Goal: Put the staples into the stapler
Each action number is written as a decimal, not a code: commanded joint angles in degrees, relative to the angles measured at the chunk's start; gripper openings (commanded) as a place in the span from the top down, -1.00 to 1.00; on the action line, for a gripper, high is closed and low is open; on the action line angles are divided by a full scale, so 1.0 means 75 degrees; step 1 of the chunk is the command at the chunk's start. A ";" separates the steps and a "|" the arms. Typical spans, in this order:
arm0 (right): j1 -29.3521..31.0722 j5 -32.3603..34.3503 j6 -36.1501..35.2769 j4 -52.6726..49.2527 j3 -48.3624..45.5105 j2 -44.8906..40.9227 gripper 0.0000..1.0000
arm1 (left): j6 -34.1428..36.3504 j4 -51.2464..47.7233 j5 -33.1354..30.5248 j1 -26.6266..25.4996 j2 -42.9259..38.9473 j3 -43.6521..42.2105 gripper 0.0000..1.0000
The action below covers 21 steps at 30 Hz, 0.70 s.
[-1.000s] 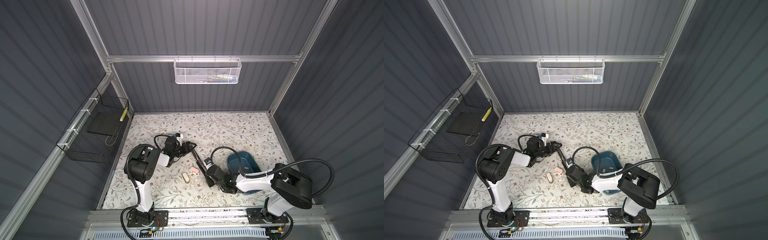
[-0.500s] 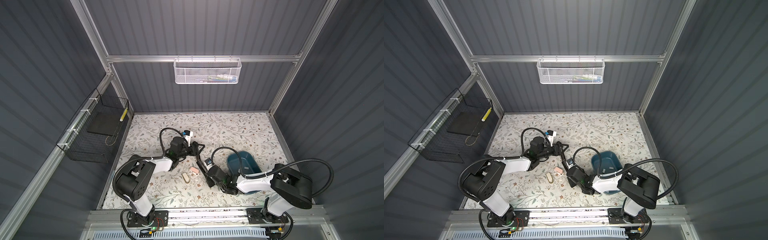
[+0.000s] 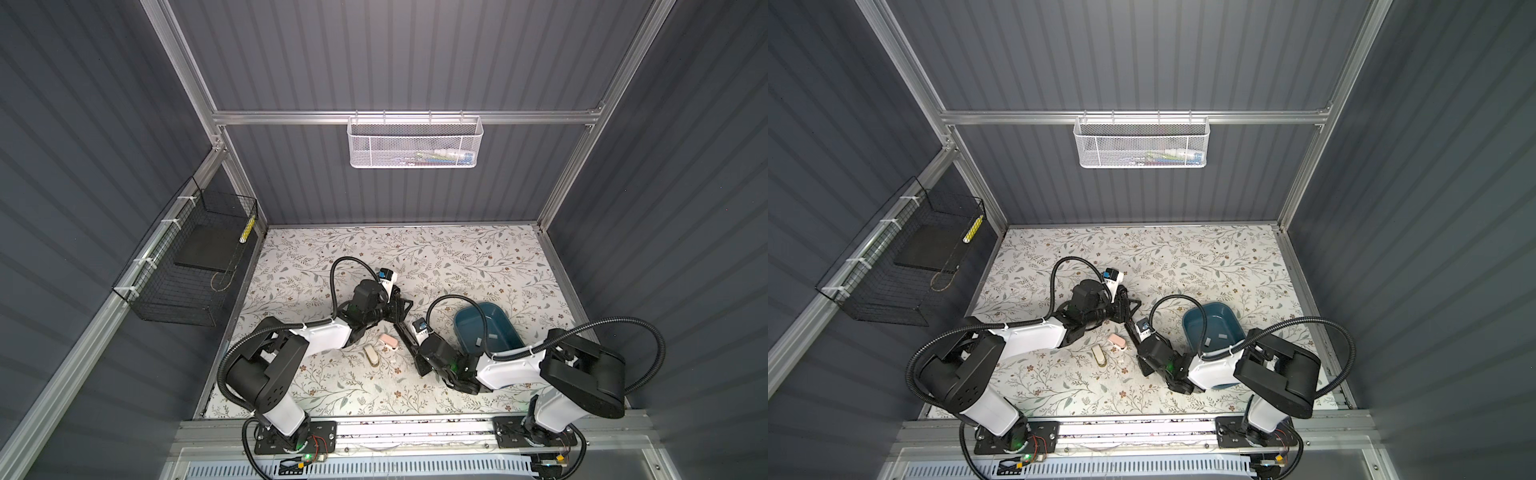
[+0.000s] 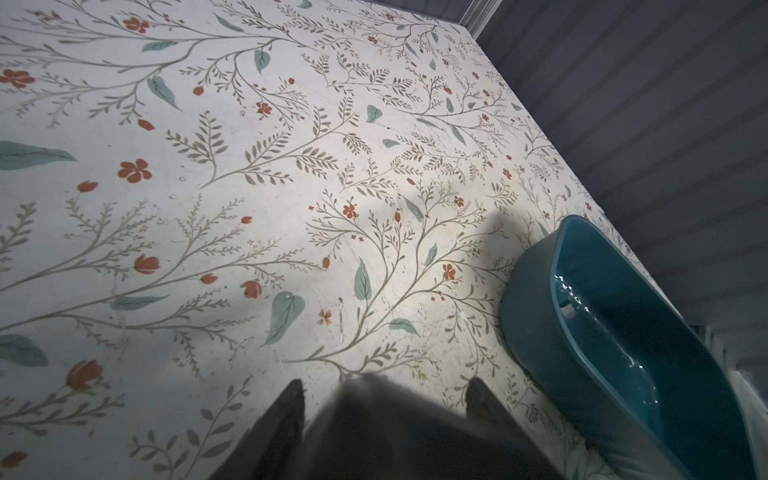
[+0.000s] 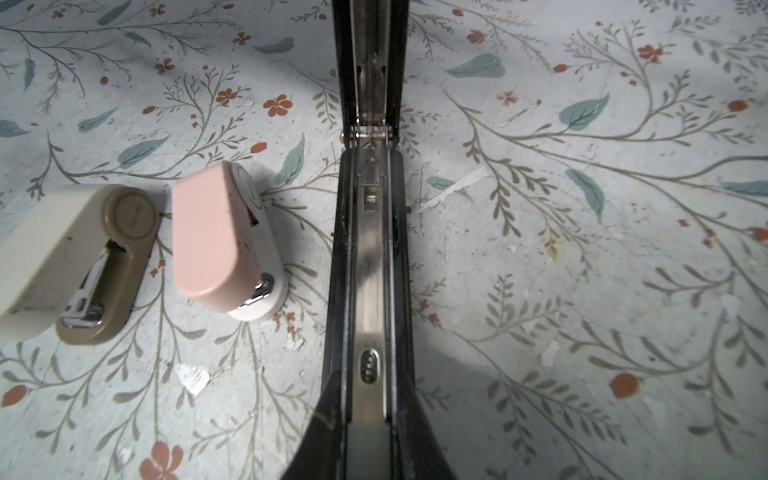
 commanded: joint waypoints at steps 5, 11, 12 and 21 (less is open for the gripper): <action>0.0069 -0.0047 0.0237 0.0408 -0.0205 0.0271 0.93 | 0.0594 -0.0188 -0.0476 -0.0205 -0.0585 -0.0009 -0.22; 0.0221 0.0178 0.0323 0.0398 -0.0102 0.0474 0.94 | 0.0802 -0.0315 -0.0547 -0.0382 -0.0596 0.0037 -0.21; 0.0292 0.0348 0.0302 0.0591 -0.0188 0.0501 0.91 | 0.0885 -0.0346 -0.0592 -0.0429 -0.0584 0.0044 -0.20; 0.0550 0.0901 0.0393 0.0629 -0.0450 0.0030 0.29 | 0.1102 -0.0458 -0.0703 -0.0587 -0.0578 0.0128 -0.19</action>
